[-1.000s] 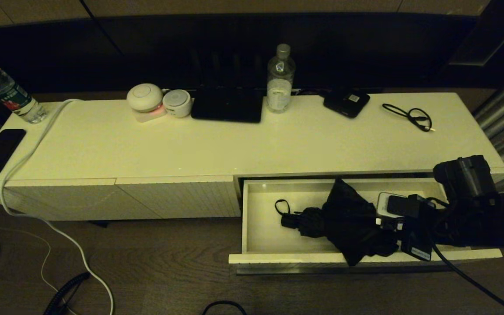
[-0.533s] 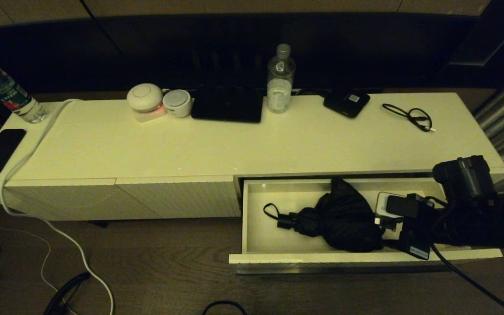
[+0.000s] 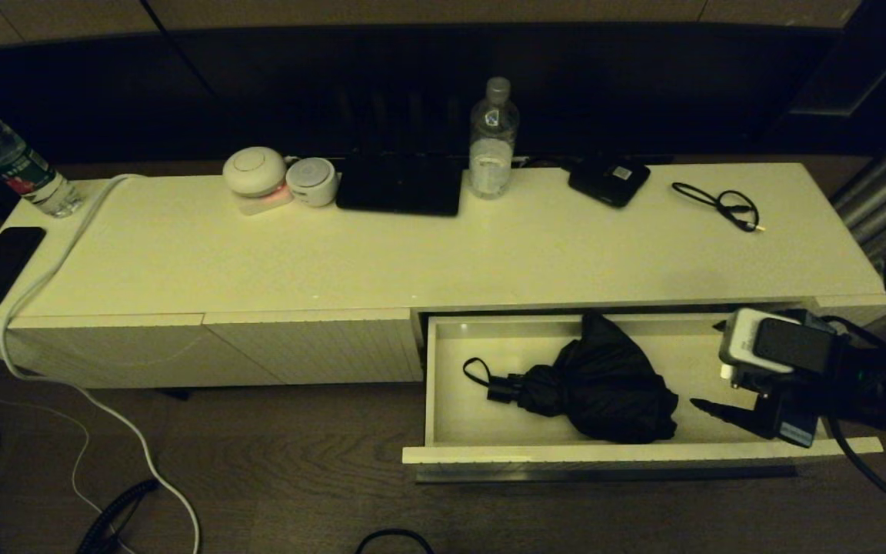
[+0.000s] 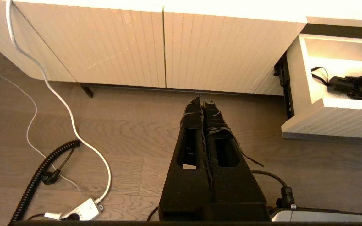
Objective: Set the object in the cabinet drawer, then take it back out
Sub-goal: Close the drawer
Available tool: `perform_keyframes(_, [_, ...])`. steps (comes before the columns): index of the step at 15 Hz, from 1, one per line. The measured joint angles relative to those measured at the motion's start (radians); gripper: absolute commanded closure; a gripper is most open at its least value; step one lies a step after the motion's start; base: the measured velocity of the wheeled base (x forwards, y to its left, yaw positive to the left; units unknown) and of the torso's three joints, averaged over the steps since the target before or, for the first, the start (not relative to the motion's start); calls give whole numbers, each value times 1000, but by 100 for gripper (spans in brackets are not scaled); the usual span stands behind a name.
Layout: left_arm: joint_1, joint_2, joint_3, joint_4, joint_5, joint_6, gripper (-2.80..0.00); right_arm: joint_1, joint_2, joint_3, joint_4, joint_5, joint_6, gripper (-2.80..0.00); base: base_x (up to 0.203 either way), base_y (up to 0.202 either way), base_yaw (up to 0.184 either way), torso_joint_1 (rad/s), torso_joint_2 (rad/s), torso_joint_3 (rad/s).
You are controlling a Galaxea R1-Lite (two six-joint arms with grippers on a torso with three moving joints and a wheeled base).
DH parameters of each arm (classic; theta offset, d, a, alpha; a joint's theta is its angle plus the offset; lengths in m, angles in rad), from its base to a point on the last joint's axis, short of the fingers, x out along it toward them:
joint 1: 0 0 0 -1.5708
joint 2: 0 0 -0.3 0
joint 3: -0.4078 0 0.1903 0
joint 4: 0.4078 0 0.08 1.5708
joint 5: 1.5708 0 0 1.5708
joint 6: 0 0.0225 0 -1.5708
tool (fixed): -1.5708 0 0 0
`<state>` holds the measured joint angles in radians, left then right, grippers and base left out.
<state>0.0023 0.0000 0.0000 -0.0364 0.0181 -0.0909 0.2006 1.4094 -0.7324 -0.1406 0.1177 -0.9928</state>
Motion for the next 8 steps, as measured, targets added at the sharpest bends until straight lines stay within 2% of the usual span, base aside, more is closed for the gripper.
perform_keyframes(5, [0,0,0,0,0,0,0,22,-150,184,43,-2,-4,0,0,0,0,0,0,0])
perform_keyframes(8, [0,0,0,0,0,0,0,66,-190,338,-23,-6,-3,0,0,0,0,0,0,0])
